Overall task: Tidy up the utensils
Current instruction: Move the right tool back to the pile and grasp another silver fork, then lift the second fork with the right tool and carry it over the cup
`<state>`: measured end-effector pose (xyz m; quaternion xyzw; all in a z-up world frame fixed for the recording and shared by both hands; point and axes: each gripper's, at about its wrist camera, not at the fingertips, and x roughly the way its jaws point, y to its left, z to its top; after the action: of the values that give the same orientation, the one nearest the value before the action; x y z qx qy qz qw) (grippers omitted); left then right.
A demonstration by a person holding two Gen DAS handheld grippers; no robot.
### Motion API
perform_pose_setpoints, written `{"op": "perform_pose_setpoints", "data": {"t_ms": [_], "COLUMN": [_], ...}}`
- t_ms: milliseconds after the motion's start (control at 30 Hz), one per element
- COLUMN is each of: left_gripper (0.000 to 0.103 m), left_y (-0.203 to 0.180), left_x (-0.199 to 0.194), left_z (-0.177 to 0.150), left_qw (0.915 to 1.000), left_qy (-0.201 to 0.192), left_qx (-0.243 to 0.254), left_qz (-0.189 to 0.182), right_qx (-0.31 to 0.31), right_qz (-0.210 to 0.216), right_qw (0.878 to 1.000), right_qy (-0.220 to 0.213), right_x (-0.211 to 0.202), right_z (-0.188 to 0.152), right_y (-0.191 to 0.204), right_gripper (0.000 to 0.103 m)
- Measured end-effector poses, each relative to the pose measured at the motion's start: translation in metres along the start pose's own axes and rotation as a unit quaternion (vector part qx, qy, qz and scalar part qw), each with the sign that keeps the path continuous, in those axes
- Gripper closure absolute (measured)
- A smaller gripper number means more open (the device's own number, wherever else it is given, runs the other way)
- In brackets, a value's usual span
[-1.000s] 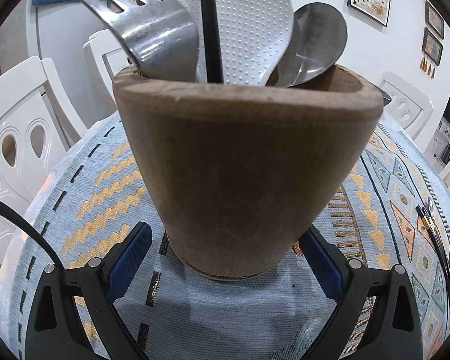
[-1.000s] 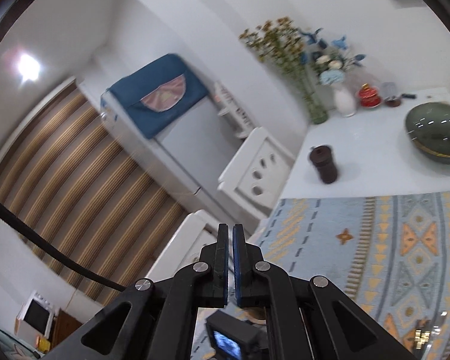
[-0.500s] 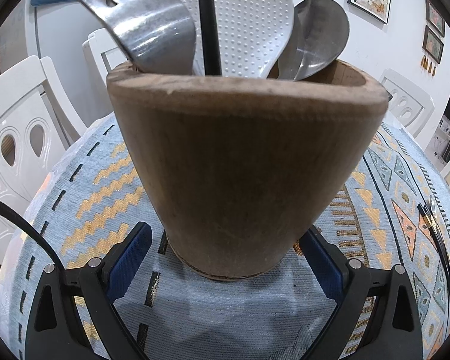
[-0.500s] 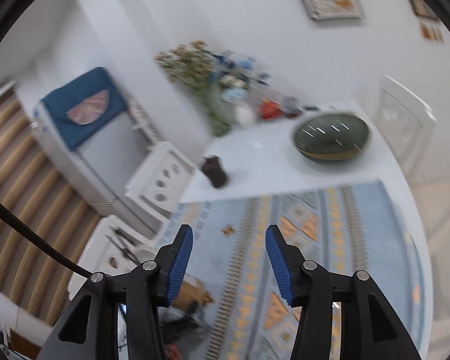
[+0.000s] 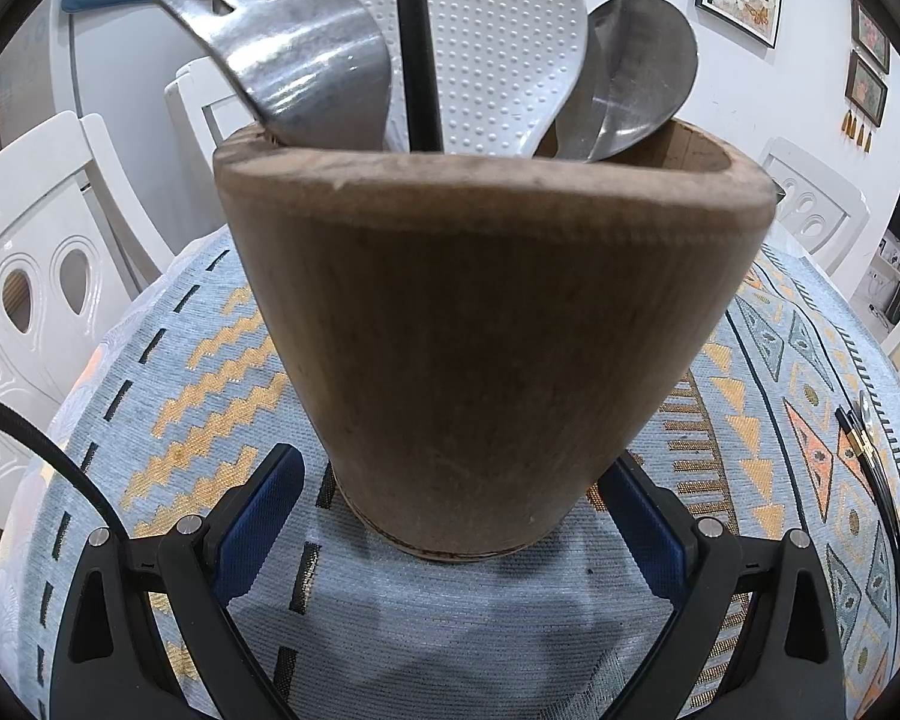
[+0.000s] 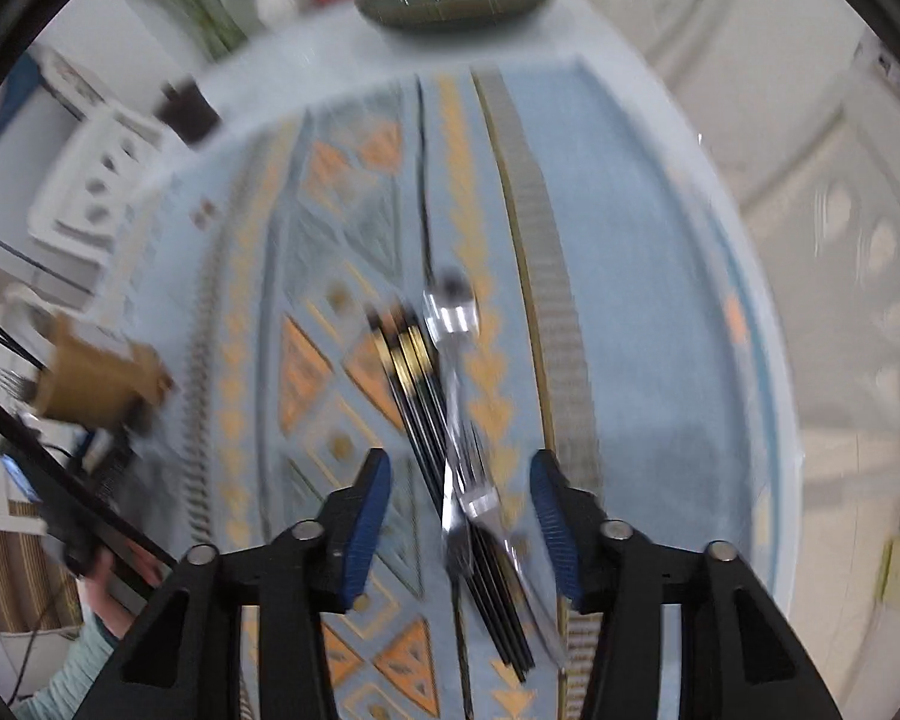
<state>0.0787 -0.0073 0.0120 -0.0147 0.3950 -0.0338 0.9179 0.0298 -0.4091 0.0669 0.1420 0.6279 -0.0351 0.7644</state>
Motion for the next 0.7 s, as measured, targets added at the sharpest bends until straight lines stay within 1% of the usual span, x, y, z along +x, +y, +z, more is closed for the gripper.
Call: {"op": "perform_pose_setpoints", "data": {"t_ms": [67,167,267,367,400,433,533,567,600,700], "left_gripper": [0.004,0.004,0.004,0.004,0.004,0.004,0.004,0.004,0.004,0.004], "left_y": [0.000,0.000,0.000,0.000,0.000,0.000,0.000,0.000,0.000,0.000], "left_x": [0.000,0.000,0.000,0.000,0.000,0.000,0.000,0.000,0.000,0.000], "left_z": [0.000,0.000,0.000,0.000,0.000,0.000,0.000,0.000,0.000,0.000], "left_qw": [1.0000,1.0000,1.0000,1.0000,1.0000,1.0000,1.0000,1.0000,1.0000,1.0000], "left_qy": [0.000,0.000,0.000,0.000,0.000,0.000,0.000,0.000,0.000,0.000], "left_qx": [0.000,0.000,0.000,0.000,0.000,0.000,0.000,0.000,0.000,0.000], "left_qz": [0.000,0.000,0.000,0.000,0.000,0.000,0.000,0.000,0.000,0.000], "right_qx": [0.009,0.018,0.016,0.022,0.023,0.026,0.031,0.032,0.033,0.051], "right_qz": [-0.005,0.007,-0.018,-0.027,-0.032,-0.030,-0.018,-0.016,-0.014,0.006], "right_qw": [1.000,0.999,0.999,0.998,0.998,0.998,0.999,0.999,0.999,0.998], "right_qy": [0.015,0.029,0.039,0.046,0.047,0.041,0.037,0.036,0.037,0.037], "right_x": [0.015,0.029,0.041,0.052,0.055,0.055,0.054,0.052,0.052,0.046], "right_z": [-0.006,-0.009,-0.005,-0.004,-0.003,-0.003,0.000,0.001,0.003,0.005], "right_y": [-0.004,-0.005,-0.003,-0.004,-0.005,-0.006,-0.011,-0.014,-0.016,-0.032], "right_gripper": [0.071,0.071,0.071,0.072,0.074,0.074,0.079,0.086,0.090,0.096]}}
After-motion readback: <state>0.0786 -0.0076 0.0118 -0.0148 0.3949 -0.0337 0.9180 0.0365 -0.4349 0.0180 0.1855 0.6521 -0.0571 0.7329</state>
